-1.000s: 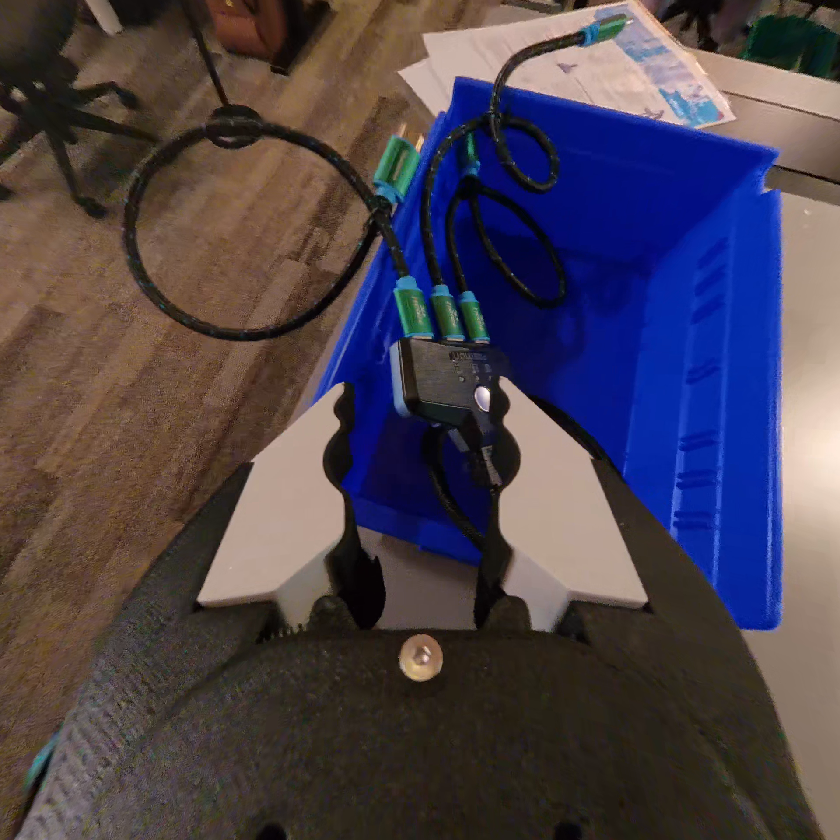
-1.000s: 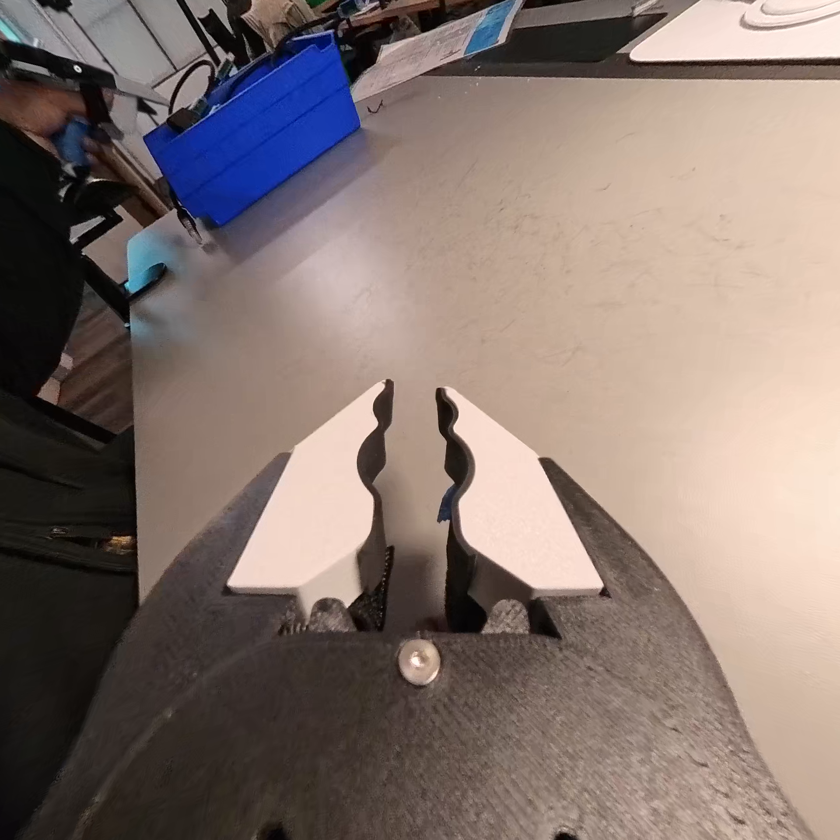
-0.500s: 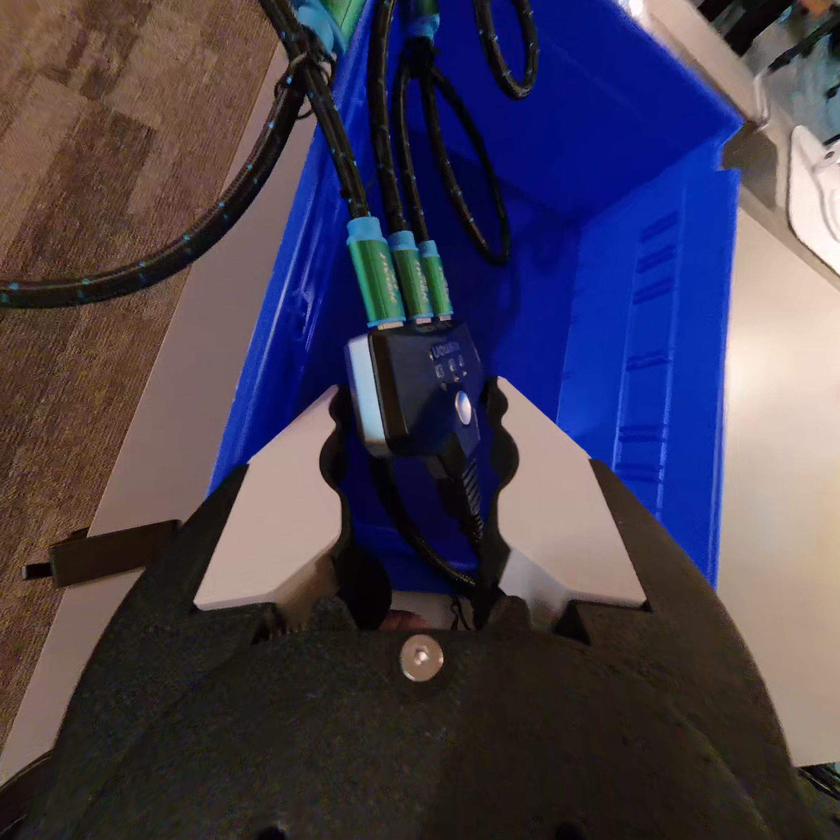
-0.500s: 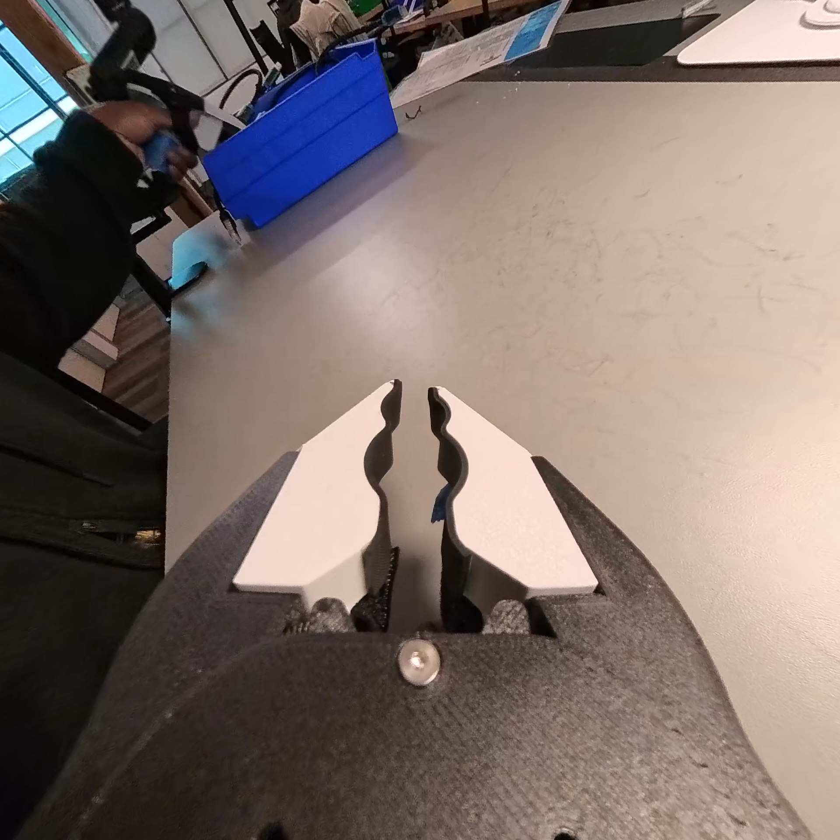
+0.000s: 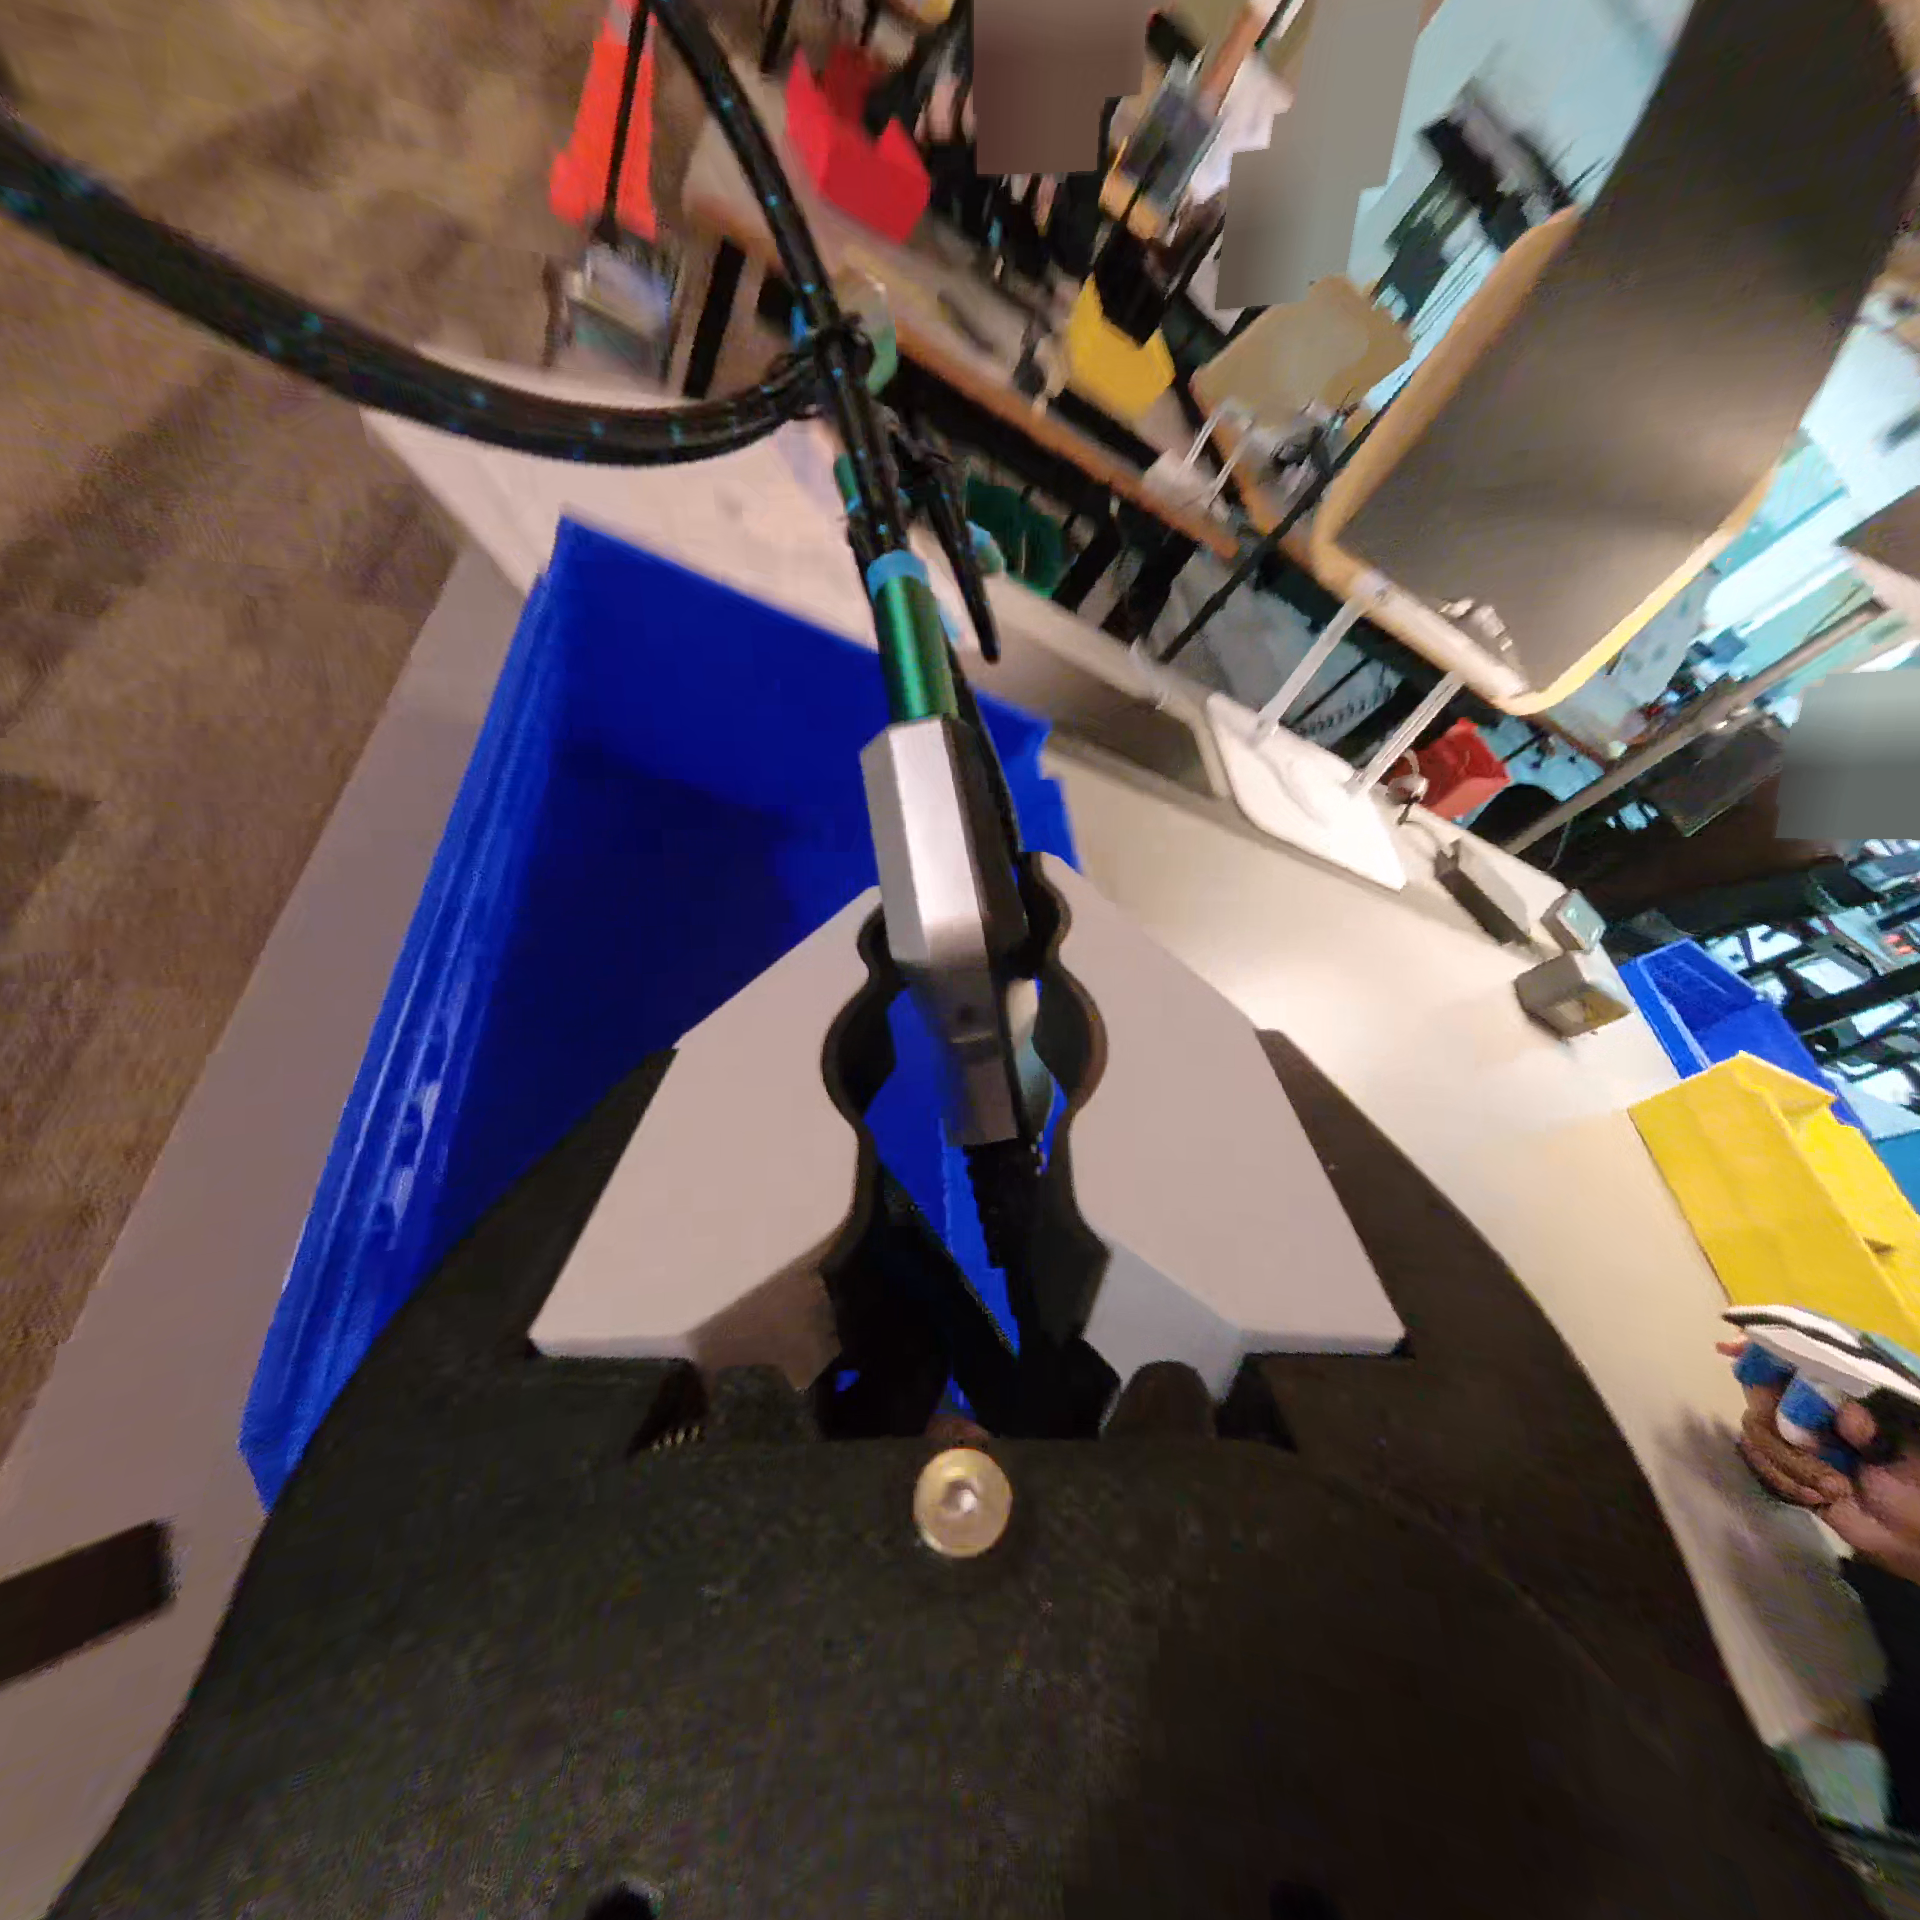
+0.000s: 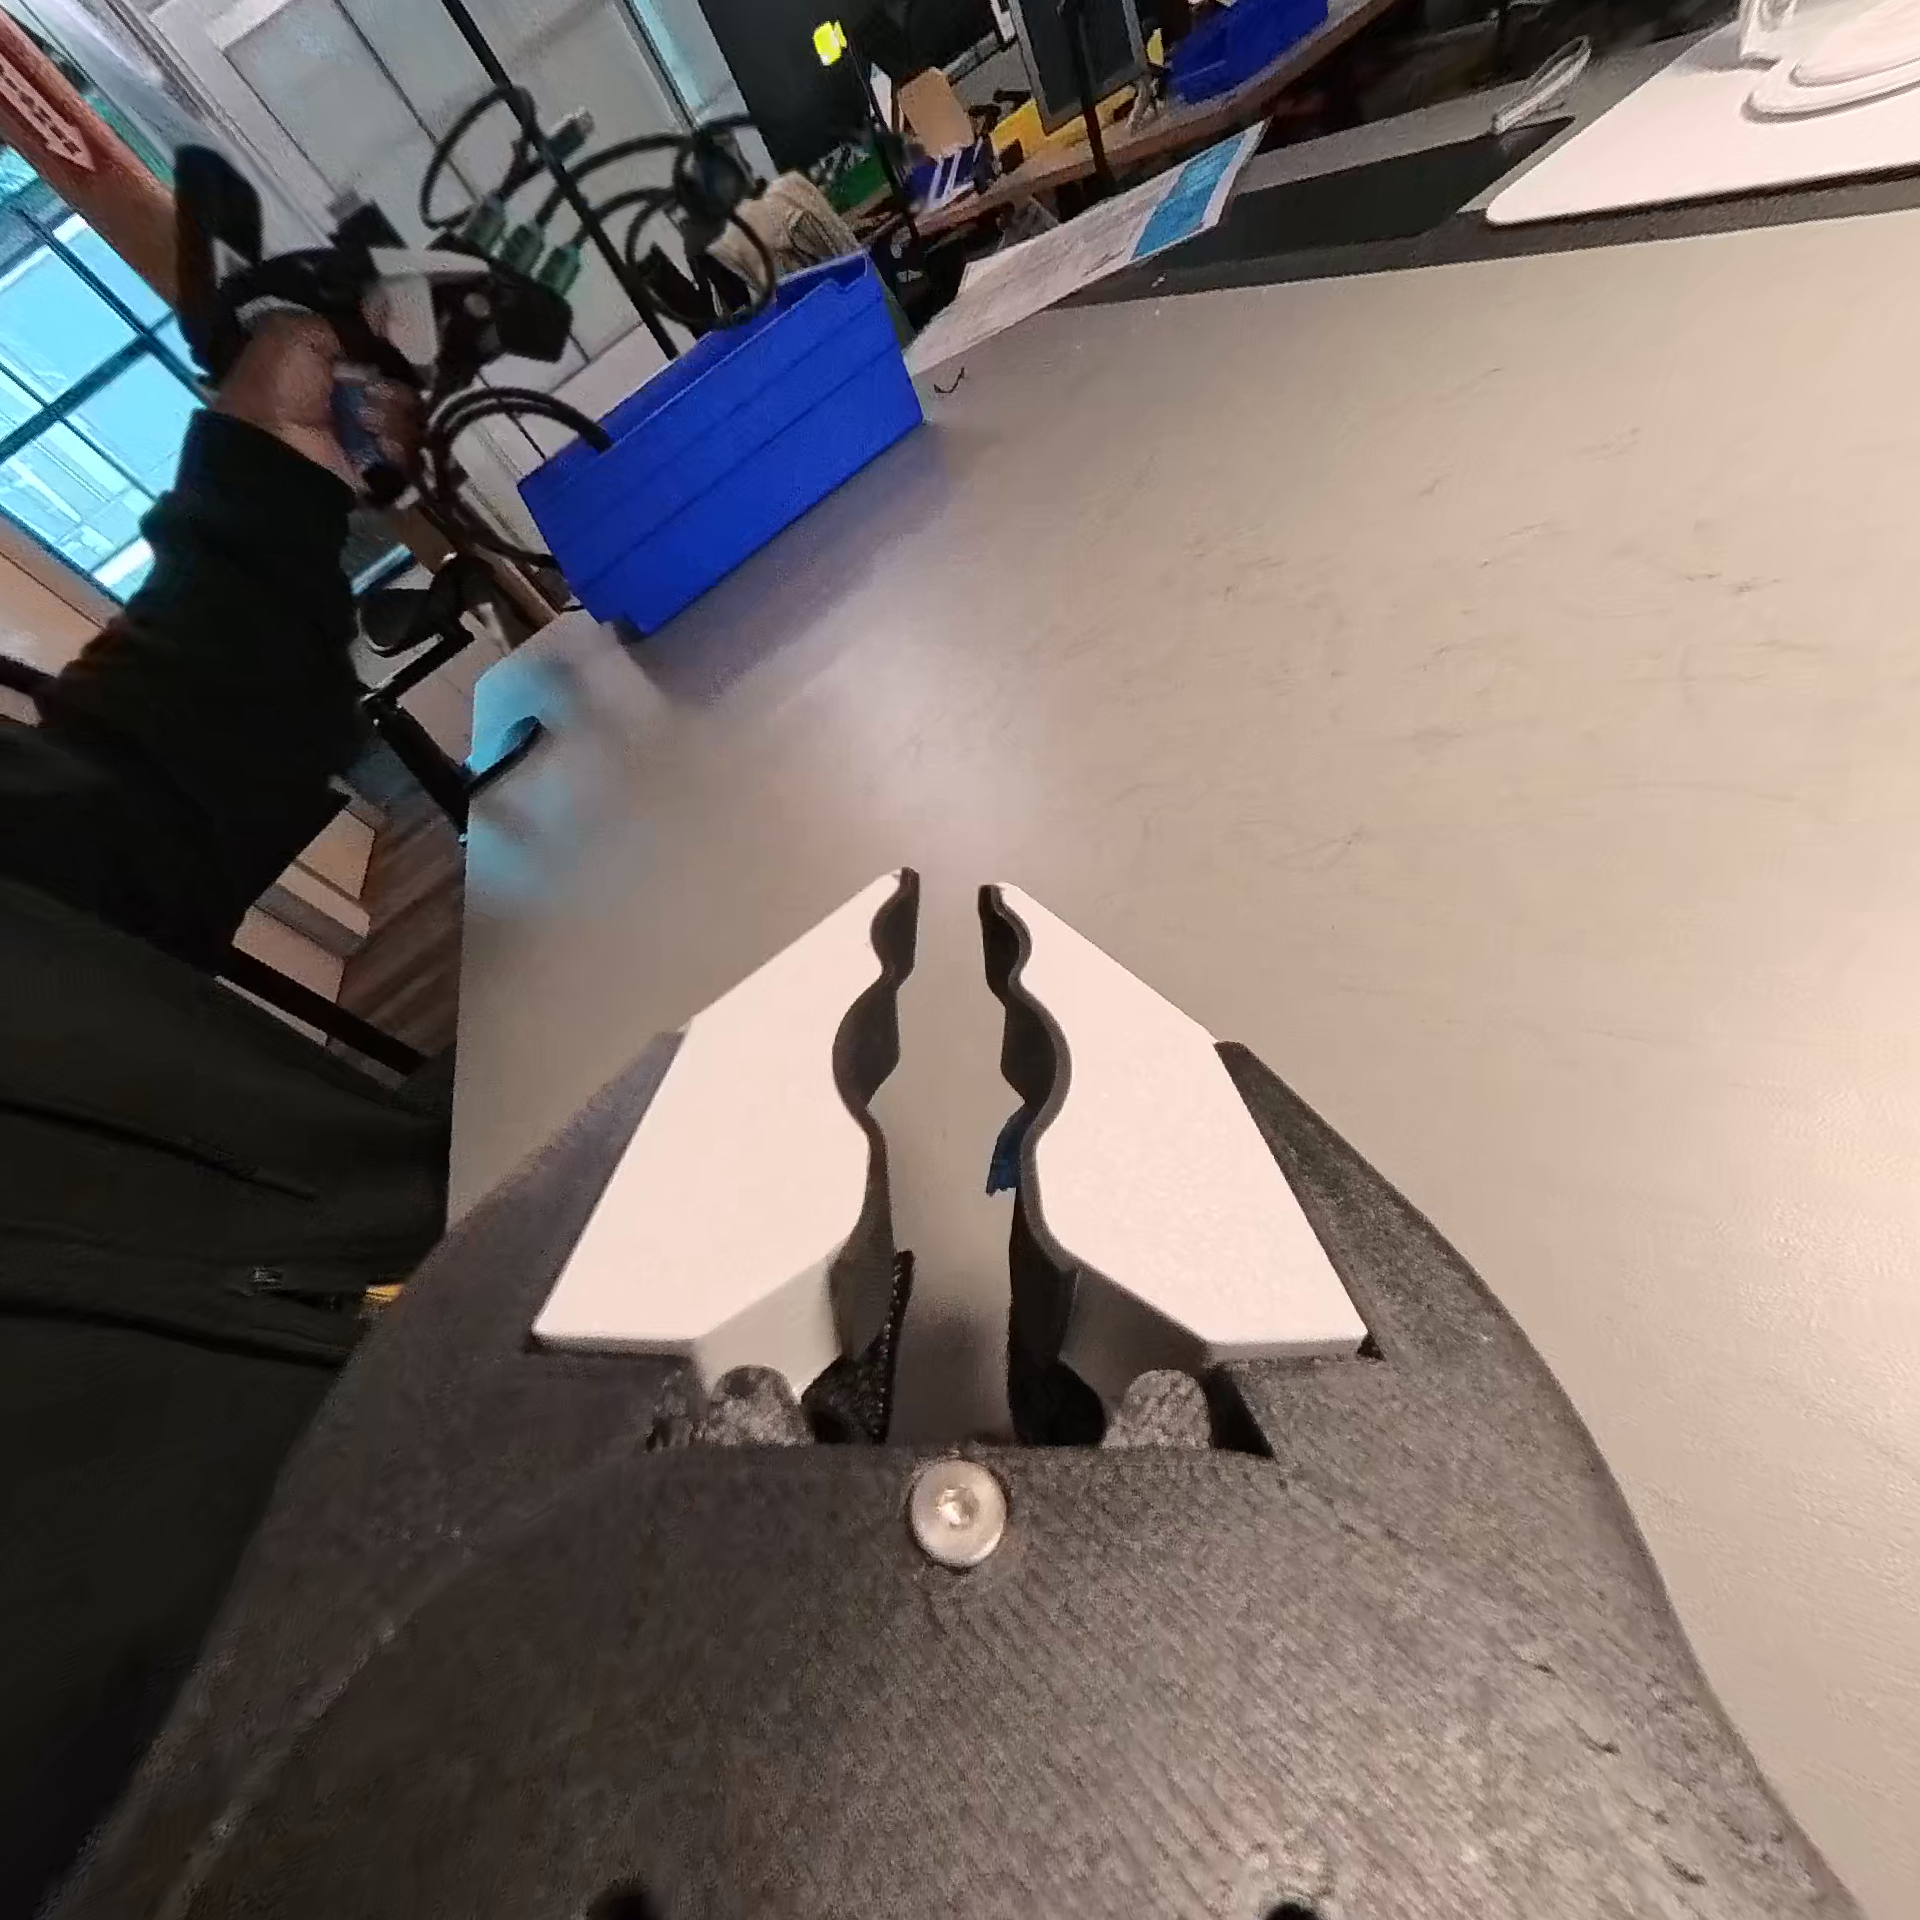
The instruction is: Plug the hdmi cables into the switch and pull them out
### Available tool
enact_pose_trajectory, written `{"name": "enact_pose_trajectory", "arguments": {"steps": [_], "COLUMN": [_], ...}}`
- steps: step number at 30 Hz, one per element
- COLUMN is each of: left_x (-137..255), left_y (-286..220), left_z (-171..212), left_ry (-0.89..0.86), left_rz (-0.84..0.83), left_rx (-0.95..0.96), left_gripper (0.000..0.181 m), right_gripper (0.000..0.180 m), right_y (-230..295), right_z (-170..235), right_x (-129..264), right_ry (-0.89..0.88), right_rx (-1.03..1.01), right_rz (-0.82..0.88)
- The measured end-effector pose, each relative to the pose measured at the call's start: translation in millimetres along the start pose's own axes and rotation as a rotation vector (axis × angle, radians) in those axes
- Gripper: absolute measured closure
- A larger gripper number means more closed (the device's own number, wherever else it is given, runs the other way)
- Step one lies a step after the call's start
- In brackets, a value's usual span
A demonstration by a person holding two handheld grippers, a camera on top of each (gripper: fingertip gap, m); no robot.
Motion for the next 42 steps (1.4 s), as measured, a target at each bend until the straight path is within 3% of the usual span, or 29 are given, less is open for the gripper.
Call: {"name": "enact_pose_trajectory", "arguments": {"steps": [5,11,16,22,30,32,36,42], "left_x": [33.1,24.5,-37.0,-122.0,-187.3,-193.1,-195.1,-191.6], "left_y": [-68.3,-175.4,-233.8,-272.0,-306.7,-312.2,-316.7,-314.6], "left_z": [-46.5,-43.0,34.5,161.3,280.8,305.4,341.5,348.5], "left_ry": [-0.199,-0.149,0.105,0.514,0.998,1.105,1.237,1.254], "left_rz": [0.138,0.388,0.633,0.852,1.090,1.162,1.306,1.331], "left_rx": [-0.150,-0.220,-0.112,-0.005,0.016,0.012,-0.007,-0.041], "left_gripper": [0.161,0.160,0.160,0.160,0.159,0.160,0.158,0.158], "right_gripper": [0.167,0.166,0.166,0.165,0.166,0.163,0.124,0.131], "right_y": [0.1,1.9,14.0,42.2,67.7,58.3,32.9,9.4], "right_z": [0.6,1.9,0.4,-6.5,-64.1,-66.8,-45.7,-15.6], "right_x": [-0.6,-2.8,-2.2,-6.8,-26.8,-44.8,-83.7,-112.7], "right_ry": [0.006,0.025,-0.014,-0.006,-0.010,0.064,0.310,0.504], "right_rx": [0.001,0.008,0.110,0.434,0.640,0.704,0.786,0.989], "right_rz": [0.003,-0.010,-0.044,-0.045,-0.069,-0.063,-0.152,-0.232]}}
Point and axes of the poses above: each gripper's, where its closed fingertips meet, x back along the fingers, z out of its underside, y = z × x across the jaws, the point moved 9 cm from there along x, back along the fingers, and after that the axes turned 12 degrees about -y, right-handed, at the moved point
